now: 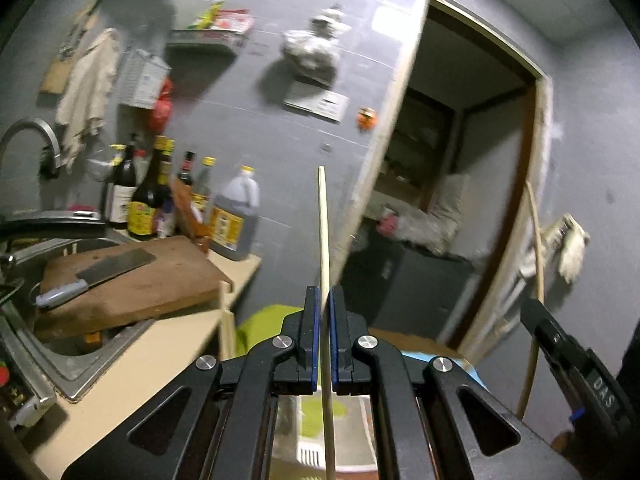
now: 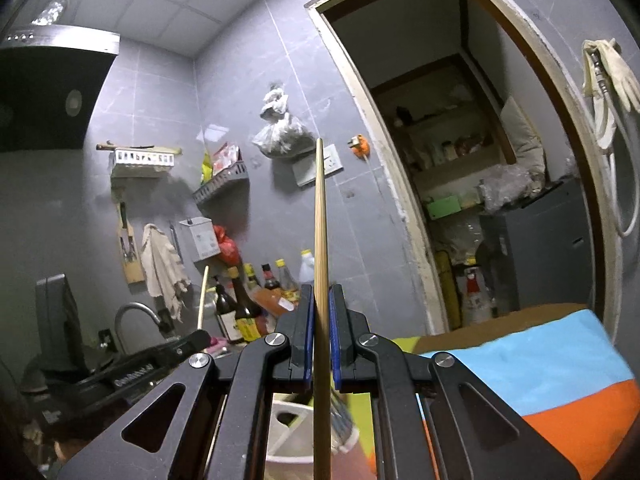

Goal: Organize utensils
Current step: 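Lift both chopsticks with both tools and carry them over the white caddy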

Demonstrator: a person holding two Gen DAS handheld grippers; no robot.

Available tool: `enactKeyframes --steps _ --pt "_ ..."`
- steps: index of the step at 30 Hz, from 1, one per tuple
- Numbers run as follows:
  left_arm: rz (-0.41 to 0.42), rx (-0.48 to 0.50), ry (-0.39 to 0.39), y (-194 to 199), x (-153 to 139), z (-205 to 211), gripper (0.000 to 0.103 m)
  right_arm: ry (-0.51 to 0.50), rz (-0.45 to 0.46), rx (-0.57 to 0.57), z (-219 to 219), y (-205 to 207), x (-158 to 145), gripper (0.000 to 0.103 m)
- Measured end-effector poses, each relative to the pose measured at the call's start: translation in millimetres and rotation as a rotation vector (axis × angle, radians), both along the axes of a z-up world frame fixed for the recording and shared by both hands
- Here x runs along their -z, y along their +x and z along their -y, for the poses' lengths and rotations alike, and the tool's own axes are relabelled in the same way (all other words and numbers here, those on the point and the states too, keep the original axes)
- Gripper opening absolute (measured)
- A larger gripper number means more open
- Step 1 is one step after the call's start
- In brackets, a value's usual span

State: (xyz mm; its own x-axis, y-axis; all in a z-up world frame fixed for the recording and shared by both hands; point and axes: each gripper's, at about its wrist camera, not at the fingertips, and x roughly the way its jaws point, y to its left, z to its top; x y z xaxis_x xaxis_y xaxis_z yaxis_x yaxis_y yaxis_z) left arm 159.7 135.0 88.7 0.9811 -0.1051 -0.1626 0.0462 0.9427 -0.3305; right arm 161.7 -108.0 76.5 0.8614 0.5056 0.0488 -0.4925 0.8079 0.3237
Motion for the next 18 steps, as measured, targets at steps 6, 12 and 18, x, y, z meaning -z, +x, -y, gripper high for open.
enactKeyframes --steps 6,12,18 --pt "0.061 -0.083 0.015 6 0 -12 0.002 -0.033 0.079 0.024 -35 13 -1 0.005" --pt "0.048 -0.153 0.021 18 16 -21 0.002 -0.1 0.156 0.02 -57 19 0 0.005" --pt "0.034 -0.134 -0.002 26 29 -28 0.002 -0.111 0.163 0.043 -66 25 7 0.005"
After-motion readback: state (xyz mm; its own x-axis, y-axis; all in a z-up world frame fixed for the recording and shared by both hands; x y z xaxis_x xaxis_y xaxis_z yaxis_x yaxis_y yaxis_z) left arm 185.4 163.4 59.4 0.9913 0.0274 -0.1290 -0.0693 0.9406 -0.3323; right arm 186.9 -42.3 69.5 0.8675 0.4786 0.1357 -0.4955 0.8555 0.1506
